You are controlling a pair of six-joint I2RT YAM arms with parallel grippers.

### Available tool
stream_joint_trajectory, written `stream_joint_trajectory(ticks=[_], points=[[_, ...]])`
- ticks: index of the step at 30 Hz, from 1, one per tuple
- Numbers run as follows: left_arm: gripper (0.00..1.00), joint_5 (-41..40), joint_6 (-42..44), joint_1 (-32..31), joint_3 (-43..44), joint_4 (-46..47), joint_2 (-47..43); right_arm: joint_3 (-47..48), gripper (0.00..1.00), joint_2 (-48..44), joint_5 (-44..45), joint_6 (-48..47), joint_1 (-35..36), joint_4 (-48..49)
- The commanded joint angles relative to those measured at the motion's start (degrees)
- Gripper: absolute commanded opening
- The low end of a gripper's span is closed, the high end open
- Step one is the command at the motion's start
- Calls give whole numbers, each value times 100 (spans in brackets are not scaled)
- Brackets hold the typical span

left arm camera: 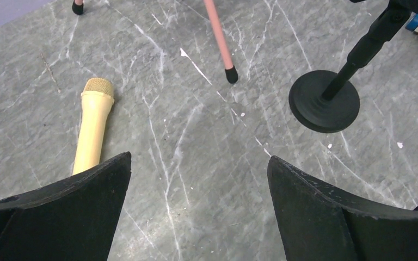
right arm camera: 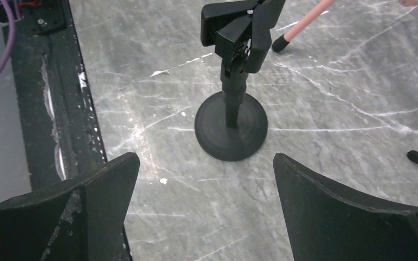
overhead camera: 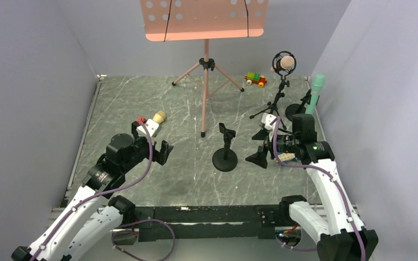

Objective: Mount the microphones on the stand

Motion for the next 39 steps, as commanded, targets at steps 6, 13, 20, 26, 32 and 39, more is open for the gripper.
stream_joint_trajectory(ticks=[6, 13, 20, 26, 32, 39], points=[[99, -320, 190, 27, 57, -199, -323, 722, 100, 396, 550, 734, 302, -52], [99, -320, 193, 42, 28, -175, -361, 1197, 100, 679, 1312, 1561, 594, 297], [99, -592, 219, 55, -23, -171, -346, 1628, 100, 1106, 2332, 3058, 1169, 996], [99, -617, 245, 133, -43, -117, -192, 1609, 100, 1057, 3255, 4259, 1832, 1168], [99, -489, 216, 303, -50, -66, -80, 1560, 100, 1008, 3494, 4676, 2272, 1258], [99, -467, 175, 431, -78, -46, -52, 1433, 100, 1212, 4605, 4361, 2826, 1387]])
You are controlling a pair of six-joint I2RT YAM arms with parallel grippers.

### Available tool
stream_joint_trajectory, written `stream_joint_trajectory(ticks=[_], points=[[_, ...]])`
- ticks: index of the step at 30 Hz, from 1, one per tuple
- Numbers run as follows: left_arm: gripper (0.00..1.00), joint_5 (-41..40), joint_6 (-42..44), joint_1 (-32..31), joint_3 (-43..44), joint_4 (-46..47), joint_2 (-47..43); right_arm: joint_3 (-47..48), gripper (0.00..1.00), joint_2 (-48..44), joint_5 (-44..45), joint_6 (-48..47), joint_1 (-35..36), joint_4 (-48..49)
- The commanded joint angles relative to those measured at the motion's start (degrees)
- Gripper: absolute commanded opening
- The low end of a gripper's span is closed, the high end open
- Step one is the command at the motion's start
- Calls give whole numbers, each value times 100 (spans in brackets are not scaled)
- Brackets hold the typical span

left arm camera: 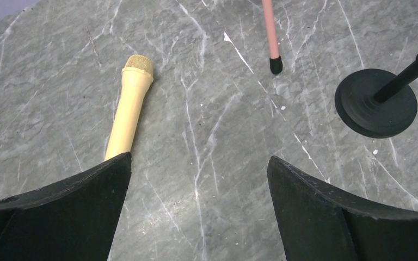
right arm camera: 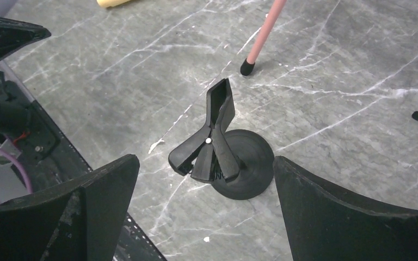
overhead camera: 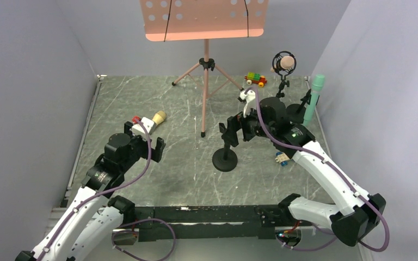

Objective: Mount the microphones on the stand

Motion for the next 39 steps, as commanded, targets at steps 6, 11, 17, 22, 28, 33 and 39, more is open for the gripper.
stream_joint_trajectory(ticks=[6, 11, 17, 22, 28, 33, 39], points=[[99, 34, 35, 62, -19, 165, 26, -353, 100, 12, 786, -39, 436, 353], [99, 75, 31, 75, -10, 159, 50, -444, 99, 100, 876, -66, 537, 503], [99, 78, 31, 71, -28, 163, 10, -344, 96, 286, 1034, -136, 635, 624], [99, 79, 31, 72, -19, 155, 6, -281, 89, 462, 1150, -298, 714, 689], [99, 84, 32, 72, -27, 166, -16, -339, 77, 330, 817, -1177, 702, 611], [99, 84, 31, 72, -10, 146, 28, -323, 70, 235, 104, -2034, 496, 323], [99, 84, 23, 72, -35, 152, -40, -133, 72, 233, -576, -3005, 175, -130]])
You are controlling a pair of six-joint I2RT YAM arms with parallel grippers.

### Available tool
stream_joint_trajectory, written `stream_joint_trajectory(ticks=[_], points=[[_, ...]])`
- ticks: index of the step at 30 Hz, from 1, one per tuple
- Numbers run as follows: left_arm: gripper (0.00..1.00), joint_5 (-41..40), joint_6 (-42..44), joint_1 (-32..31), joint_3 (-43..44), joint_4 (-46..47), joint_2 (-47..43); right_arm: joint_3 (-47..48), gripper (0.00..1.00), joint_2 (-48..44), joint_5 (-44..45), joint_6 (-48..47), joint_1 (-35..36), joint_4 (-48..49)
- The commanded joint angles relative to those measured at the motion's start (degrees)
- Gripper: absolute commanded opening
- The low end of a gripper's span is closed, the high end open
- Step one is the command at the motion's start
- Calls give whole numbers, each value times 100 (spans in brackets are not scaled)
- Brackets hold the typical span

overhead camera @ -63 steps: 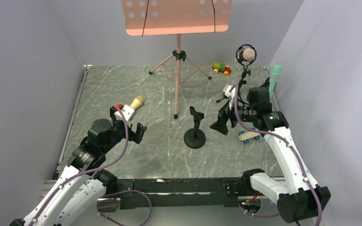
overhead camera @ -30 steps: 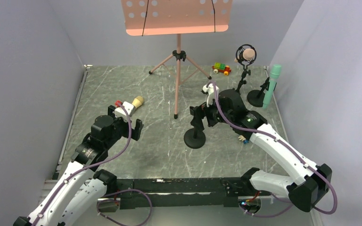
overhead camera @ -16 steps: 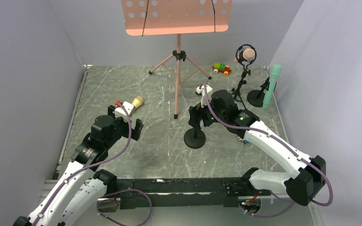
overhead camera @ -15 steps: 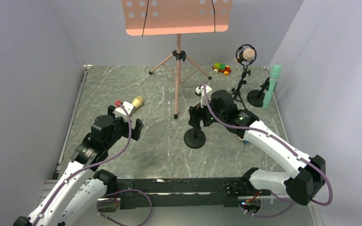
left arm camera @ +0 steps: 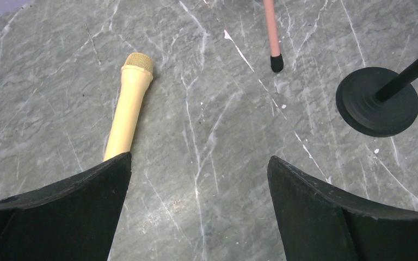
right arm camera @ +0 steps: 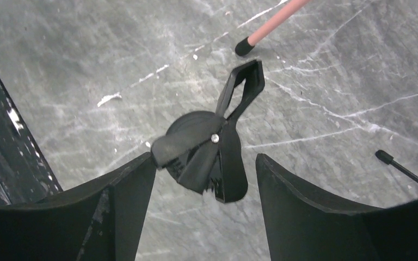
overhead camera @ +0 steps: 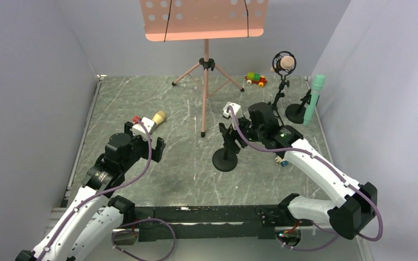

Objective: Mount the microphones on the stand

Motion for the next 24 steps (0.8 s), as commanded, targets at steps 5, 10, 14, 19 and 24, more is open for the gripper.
stream_joint_trajectory(ticks=[5, 10, 14, 19, 24], points=[[99, 77, 28, 21, -12, 154, -112, 586, 76, -65, -1593, -1706, -1067, -802], [99, 155, 23, 23, -19, 160, -161, 463, 99, -6, -2541, -1603, -1642, -782], [99, 171, 28, 21, -30, 171, -187, -733, 99, -536, -3169, -395, -1622, 741], [99, 200, 22, 23, -30, 187, -151, -1303, 98, -534, -2985, 416, -1618, 1757], [99, 209, -4, 28, -21, 186, -104, -1659, 92, -387, -3279, 628, -1573, 2471]])
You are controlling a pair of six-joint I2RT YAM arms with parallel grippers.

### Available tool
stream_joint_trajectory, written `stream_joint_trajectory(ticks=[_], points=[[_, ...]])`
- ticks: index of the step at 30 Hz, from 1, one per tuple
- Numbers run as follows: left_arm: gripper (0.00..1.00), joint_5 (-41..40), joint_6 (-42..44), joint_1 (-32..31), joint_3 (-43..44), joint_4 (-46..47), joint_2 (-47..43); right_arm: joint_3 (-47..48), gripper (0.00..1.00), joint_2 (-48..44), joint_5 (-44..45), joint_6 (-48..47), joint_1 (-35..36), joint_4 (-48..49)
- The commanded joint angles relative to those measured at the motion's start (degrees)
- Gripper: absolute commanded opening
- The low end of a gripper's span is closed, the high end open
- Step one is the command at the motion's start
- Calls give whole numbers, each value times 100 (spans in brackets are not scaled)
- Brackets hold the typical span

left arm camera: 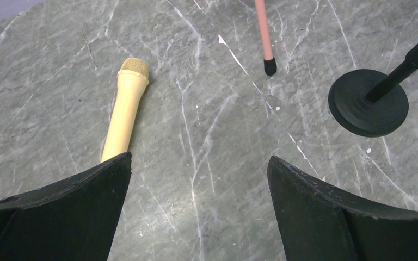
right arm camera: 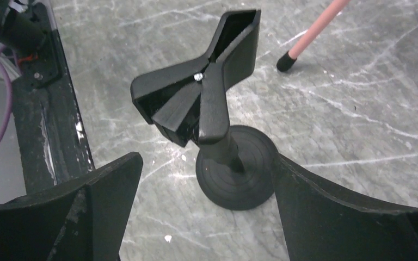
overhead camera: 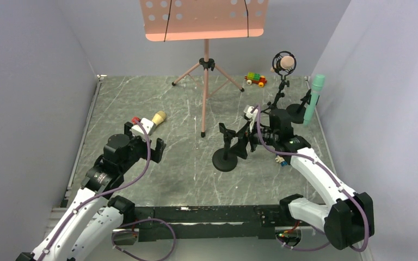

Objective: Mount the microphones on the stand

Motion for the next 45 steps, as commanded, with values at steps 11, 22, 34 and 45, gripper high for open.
stream_joint_trajectory(ticks=[11, 22, 34, 45], points=[[99, 36, 13, 21, -37, 171, -44, -773, 77, 327, -228, 371, 188, 2406], [99, 36, 1, 25, -35, 157, -16, -782, 38, 430, -88, 417, 189, 2764], [99, 36, 23, 28, -28, 142, 34, -165, 10, 425, -1002, -1719, -359, 925], [99, 36, 30, 25, -26, 137, 78, 2682, 10, 2940, -2379, -8315, -1012, -6370]])
